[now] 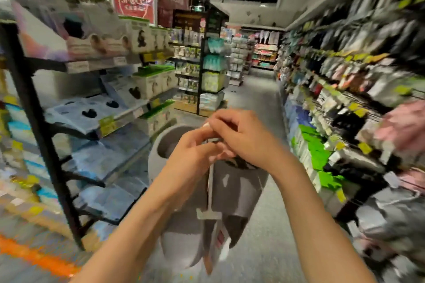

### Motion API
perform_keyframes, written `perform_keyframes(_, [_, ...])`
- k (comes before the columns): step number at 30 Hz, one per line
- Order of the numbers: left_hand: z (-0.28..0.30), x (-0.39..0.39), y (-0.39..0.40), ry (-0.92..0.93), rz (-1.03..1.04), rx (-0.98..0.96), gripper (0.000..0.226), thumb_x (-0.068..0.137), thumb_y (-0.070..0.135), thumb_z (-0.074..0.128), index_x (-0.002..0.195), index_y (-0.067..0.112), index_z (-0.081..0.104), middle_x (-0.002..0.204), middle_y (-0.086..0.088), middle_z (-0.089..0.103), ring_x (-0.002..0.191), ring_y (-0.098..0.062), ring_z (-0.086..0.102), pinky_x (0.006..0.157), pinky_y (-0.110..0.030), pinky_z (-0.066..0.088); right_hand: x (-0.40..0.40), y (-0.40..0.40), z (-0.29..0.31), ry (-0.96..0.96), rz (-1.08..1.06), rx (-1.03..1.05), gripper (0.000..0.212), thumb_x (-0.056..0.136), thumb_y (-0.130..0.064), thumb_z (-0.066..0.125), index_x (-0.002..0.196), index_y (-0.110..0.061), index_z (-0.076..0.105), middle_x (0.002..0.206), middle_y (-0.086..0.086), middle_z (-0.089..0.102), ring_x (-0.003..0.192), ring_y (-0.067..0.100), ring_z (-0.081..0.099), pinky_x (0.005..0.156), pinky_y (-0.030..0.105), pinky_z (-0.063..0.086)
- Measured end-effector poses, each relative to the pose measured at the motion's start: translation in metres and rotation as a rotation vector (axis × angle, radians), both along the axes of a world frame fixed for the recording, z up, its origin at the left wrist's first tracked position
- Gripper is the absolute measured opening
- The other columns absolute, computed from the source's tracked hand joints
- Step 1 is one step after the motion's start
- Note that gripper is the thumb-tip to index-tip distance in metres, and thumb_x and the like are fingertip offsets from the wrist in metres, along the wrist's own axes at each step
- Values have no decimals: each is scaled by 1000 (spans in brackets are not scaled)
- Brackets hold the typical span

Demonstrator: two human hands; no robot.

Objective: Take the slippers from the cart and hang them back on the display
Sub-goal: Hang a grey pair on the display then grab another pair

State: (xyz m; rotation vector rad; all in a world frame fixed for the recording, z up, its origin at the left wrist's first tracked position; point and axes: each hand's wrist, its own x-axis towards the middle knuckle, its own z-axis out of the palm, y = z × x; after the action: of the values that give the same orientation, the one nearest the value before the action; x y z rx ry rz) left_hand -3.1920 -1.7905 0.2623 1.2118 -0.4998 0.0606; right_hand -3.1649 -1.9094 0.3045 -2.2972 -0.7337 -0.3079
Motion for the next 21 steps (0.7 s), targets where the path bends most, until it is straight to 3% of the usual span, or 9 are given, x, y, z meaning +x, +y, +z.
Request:
perform_keyframes(4, [-3,31,-89,-5,-287,-65,27,65,-6,44,77,4,66,76,-7,66,74,-10,66,66,-18,53,4,-92,-5,8,-168,-15,22,92,-14,47,97,-24,66,91,-5,68,78,4,60,69,22,47])
perform_keyframes(10, [-4,75,-208,-9,-553,-25,23,64,-3,44,79,2,61,75,-4,65,73,-10,64,69,-18,52,6,-204,-8,-58,-513,-40,34,85,-2,48,108,-20,65,101,-5,65,89,1,53,75,4,38])
perform_keyframes(16, [-10,119,-309,46,-778,-27,31,78,-14,41,86,4,64,79,-2,72,75,-11,68,67,-20,55,19,-284,-22,-157,-900,60,26,84,-9,55,106,-18,67,101,0,70,93,13,62,85,26,48])
perform_keyframes(19, [-16,154,-352,76,-776,74,30,81,-14,40,97,-2,62,82,-9,67,65,-13,63,53,-19,52,44,-315,-24,-165,-977,62,28,83,-4,55,103,-19,70,98,1,71,89,11,63,84,27,48])
perform_keyframes(21, [-15,184,-377,7,-789,168,31,70,-5,48,95,4,63,82,-13,56,61,-11,51,47,-16,42,68,-338,-24,-180,-1032,60,29,83,-2,56,103,-18,71,98,2,72,87,9,63,83,24,48])
